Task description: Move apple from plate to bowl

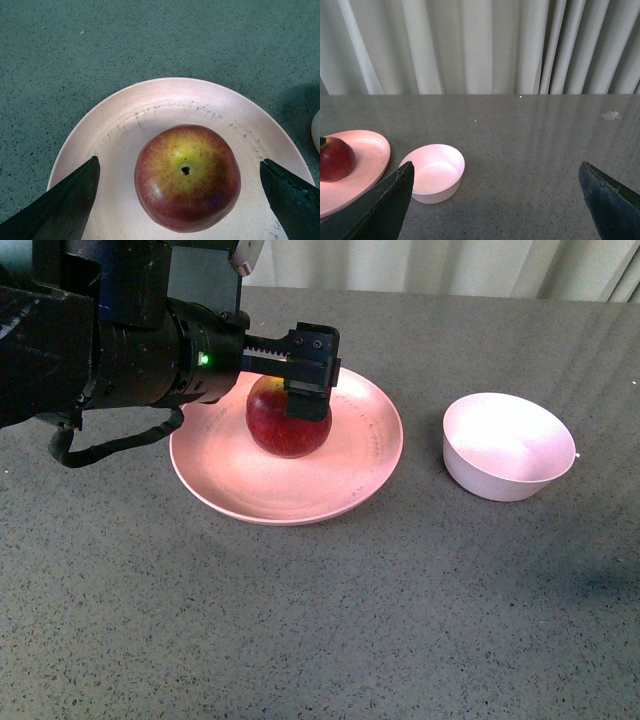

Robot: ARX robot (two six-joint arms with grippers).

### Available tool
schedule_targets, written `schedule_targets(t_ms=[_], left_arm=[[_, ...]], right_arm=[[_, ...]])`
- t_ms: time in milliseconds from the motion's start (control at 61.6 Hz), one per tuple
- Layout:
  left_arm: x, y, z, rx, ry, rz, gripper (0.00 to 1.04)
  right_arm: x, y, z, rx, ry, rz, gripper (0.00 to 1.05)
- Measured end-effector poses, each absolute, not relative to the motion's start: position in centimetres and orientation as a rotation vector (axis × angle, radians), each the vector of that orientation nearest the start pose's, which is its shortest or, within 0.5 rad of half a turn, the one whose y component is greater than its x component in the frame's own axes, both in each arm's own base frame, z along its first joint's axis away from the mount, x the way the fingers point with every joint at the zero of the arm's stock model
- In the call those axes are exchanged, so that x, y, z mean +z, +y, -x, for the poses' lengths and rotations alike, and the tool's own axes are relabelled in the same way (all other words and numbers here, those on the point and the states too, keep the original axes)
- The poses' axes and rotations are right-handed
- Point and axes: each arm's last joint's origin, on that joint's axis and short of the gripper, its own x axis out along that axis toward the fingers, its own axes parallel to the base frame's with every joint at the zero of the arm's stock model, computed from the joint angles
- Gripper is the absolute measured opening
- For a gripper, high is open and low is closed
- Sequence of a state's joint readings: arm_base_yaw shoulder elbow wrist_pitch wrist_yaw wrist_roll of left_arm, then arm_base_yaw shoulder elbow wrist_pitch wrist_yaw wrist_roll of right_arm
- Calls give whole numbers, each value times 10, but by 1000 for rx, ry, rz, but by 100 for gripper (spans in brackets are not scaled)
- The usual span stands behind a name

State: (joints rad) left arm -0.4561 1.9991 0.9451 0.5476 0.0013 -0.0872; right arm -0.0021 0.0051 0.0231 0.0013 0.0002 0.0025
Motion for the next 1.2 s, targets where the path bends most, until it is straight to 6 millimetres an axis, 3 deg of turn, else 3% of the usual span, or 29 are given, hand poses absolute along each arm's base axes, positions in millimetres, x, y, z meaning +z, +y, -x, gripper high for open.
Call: schedule_targets(t_ms=[682,861,1072,1202], left_arm=[[90,-184,-353,-434,581,-51,96],[91,-185,-354,-417,575,-53,72],[93,-188,-353,-421,571,-56,67],[110,-193,-350,-443,533,-38,67]], right_arm=[[171,0,-97,-2,-19,-2,96],[171,0,-97,-2,-19,-2,96],[171,0,-97,-2,-19,-2,96],[171,0,-97,-2,-19,-2,96]])
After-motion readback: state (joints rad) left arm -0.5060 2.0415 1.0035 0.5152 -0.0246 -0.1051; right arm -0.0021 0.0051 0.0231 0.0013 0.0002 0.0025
